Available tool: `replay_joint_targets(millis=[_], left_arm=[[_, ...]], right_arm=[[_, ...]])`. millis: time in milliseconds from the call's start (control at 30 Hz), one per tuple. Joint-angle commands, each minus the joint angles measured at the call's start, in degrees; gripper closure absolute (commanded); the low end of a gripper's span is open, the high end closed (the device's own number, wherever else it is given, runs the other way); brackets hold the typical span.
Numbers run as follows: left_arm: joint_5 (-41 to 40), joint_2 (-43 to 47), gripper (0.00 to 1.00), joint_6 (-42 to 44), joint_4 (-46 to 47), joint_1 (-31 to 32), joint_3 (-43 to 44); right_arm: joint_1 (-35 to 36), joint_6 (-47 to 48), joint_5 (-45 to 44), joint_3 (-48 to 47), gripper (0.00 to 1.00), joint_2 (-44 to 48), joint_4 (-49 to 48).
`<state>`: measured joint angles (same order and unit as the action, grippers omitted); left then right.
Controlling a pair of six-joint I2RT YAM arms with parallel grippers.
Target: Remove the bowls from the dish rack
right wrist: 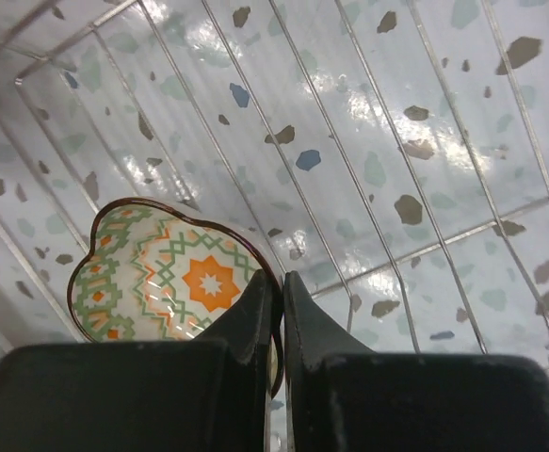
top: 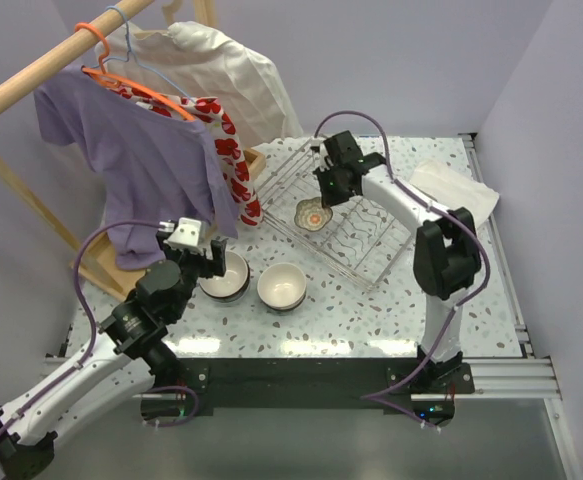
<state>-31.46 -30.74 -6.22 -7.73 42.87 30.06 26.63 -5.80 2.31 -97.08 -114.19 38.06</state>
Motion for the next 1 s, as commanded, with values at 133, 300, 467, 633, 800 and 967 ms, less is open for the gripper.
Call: replay_joint_targets(millis=[133,300,467,633,800,967], left_arm=[[-0.7,0.9,0.20,1.3,3.4,-0.3,0.3],[-0.9,0.4,0.19,1.3,3.5,-0.3,0.3],[-1.6,0.2,0.19,1.2,3.5,-0.3,0.3],[-2.2,0.4,0.19,1.2,3.5,-0.2,0.0],[-2.5,0.3,0.19,1.3,3.5,-0.4,0.0],[-3.0,0.5,0.19,1.3,3.7,-0.4,-0.1]], right_arm=[[0.1,-4.3,-1.6,7.3,1.00,22.9,0.0],[2.8,-5.1,-1.7,16.1,1.00,31.1,1.1],[9.1,-6.0,-5.6,25.2,1.00,38.7,0.9],[13.7,-8.0,-5.1,33.3,1.00,44.4,-2.7],[18.6,-9.2,-5.8,42.7,1.00,48.8,-4.1],[19.6,-11.8,-5.0,51.2,1.00,50.1,-6.5]])
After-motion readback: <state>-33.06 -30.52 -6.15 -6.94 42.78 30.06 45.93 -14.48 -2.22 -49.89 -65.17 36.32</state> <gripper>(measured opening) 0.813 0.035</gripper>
